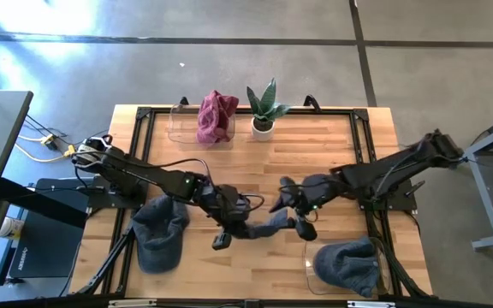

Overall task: Pick & Place hat
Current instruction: Put the top blue cap into the bottom transparent bin

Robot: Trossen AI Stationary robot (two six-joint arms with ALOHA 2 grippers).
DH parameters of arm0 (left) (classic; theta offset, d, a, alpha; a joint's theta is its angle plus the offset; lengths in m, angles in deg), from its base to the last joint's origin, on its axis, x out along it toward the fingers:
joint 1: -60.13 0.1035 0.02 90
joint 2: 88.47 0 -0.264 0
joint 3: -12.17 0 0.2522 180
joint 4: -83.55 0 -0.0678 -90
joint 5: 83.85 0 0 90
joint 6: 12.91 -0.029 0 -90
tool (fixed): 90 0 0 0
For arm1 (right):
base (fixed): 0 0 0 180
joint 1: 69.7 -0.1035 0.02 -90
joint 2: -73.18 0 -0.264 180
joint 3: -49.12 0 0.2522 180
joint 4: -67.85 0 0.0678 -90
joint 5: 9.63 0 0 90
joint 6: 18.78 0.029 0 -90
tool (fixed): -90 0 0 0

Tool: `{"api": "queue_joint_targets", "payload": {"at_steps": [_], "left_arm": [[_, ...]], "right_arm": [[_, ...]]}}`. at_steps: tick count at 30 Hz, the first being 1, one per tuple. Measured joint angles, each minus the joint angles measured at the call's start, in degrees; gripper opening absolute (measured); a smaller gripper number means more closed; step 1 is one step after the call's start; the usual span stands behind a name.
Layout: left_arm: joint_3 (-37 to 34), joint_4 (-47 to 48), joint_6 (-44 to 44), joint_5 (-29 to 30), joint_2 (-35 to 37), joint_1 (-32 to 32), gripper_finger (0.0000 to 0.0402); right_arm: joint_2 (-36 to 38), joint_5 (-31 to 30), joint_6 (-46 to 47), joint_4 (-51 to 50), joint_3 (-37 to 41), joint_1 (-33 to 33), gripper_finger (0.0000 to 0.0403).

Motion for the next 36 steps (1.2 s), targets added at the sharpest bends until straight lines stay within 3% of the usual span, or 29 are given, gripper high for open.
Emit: {"api": "queue_joint_targets", "payload": {"at_steps": [4,10,18,24,29,34,36], "left_arm": [[0.1,-1.7,1.2,0.2,0.0,0.0,0.0005],[0.1,-3.2,1.3,0.3,0.0,0.0,0.0005],[0.1,-4.6,1.3,2.2,0.0,0.0,0.0005],[0.2,-4.7,1.3,4.7,0.0,0.5,0.0009],[0.3,-4.5,3.4,-5.7,0.0,4.1,0.0061],[0.5,-2.0,9.8,-22.4,0.1,10.0,0.0127],[0.3,5.6,11.7,-22.3,1.6,11.4,0.0138]], "right_arm": [[0.4,-7.0,-1.9,4.9,0.0,-2.5,0.0242],[-5.5,-9.5,-4.6,10.7,0.0,-2.8,0.0233],[-11.5,1.7,-2.0,18.6,0.0,-1.3,0.0201],[-12.1,5.4,2.0,19.3,0.0,-1.0,0.0125],[-12.1,4.4,8.1,20.7,0.1,-0.9,0.0019],[-10.2,-7.6,15.4,19.9,0.1,-2.8,0.0016],[-8.0,-13.3,17.3,19.9,0.3,-4.4,0.0007]]}}
